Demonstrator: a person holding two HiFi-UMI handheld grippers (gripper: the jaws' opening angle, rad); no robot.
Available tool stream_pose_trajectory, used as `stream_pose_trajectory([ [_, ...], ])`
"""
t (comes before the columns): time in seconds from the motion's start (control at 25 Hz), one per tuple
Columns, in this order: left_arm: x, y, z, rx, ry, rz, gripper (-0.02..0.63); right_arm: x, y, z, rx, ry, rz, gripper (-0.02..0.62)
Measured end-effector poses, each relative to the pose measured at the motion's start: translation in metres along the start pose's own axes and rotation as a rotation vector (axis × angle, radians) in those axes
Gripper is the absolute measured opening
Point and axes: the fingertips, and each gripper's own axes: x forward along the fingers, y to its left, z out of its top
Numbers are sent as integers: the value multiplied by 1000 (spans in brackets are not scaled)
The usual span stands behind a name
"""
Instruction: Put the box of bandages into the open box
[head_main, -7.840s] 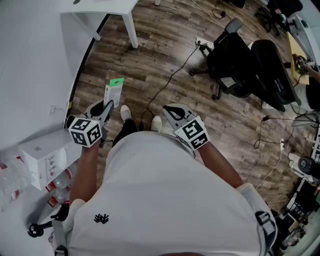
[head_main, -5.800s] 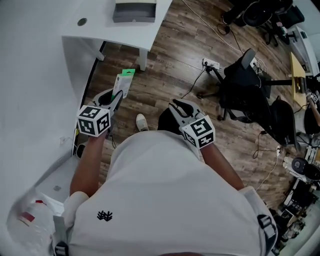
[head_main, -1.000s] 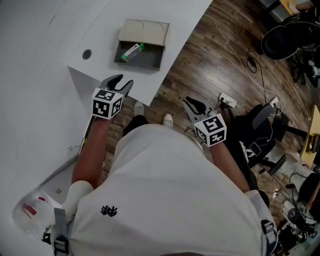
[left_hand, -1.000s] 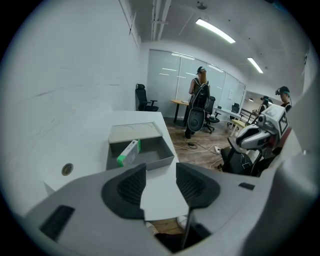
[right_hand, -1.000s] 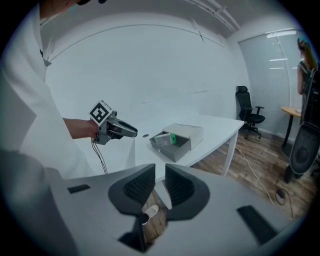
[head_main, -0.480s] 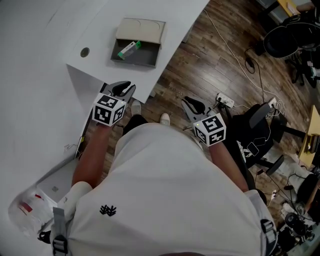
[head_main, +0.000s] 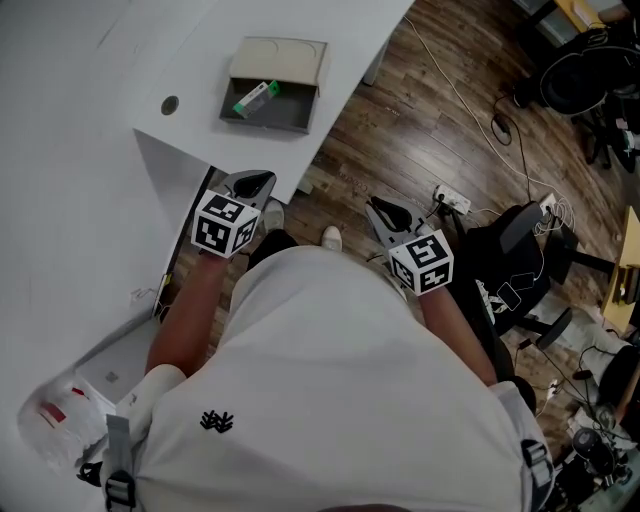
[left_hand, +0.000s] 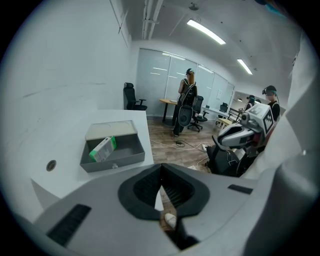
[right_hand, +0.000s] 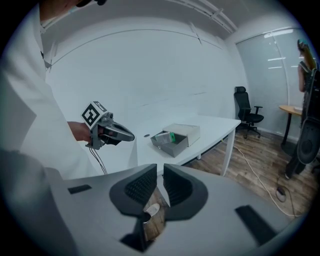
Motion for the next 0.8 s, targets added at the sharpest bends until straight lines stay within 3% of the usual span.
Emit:
stream_pose_trajectory([
  [0.8, -9, -10, -12, 16, 73, 2, 7, 4, -6, -7, -11, -22, 4, 11],
])
